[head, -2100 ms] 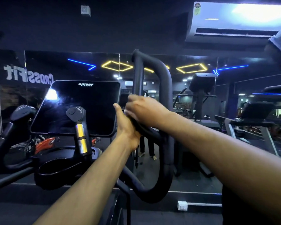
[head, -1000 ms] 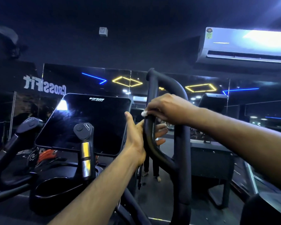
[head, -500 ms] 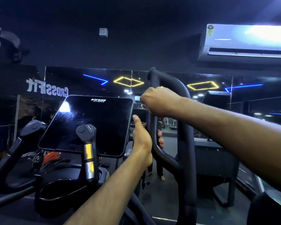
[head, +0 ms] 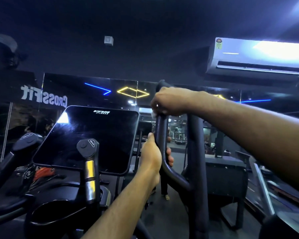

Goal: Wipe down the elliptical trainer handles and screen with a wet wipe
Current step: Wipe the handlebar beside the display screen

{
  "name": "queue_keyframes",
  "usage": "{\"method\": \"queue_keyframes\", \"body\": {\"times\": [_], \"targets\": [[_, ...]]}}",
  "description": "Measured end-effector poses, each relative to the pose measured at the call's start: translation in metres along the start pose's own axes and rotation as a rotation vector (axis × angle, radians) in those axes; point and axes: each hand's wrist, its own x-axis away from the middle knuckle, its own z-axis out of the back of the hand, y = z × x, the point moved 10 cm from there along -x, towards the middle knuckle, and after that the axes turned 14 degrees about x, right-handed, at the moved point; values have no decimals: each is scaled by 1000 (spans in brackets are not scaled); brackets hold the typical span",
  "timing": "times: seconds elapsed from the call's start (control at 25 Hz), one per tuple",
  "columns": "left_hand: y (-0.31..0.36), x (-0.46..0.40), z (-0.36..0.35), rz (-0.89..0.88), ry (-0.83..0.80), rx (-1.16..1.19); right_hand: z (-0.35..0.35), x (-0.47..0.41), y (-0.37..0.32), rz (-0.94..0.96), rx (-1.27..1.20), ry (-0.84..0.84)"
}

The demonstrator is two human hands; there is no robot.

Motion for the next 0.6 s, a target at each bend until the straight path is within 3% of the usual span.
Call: {"method": "queue_keyframes", "body": {"times": [0.08,0.24,0.36,0.52,0.6], "targets": [[1,2,0,-9,-1,-4,-1,-2,8,-96,29,54],[3,2,1,-13,-9,-18,-10,1,-3,81,-40,-11],[4,2,0,-19,-9,-11,-6,-4,13,-69,-34,73],[4,1,-3,-2,-31,7,-12,1,6,45,-150,41],[3,-1,-2,-7,-39,13,-6,6,29,-56,-211,101]]}}
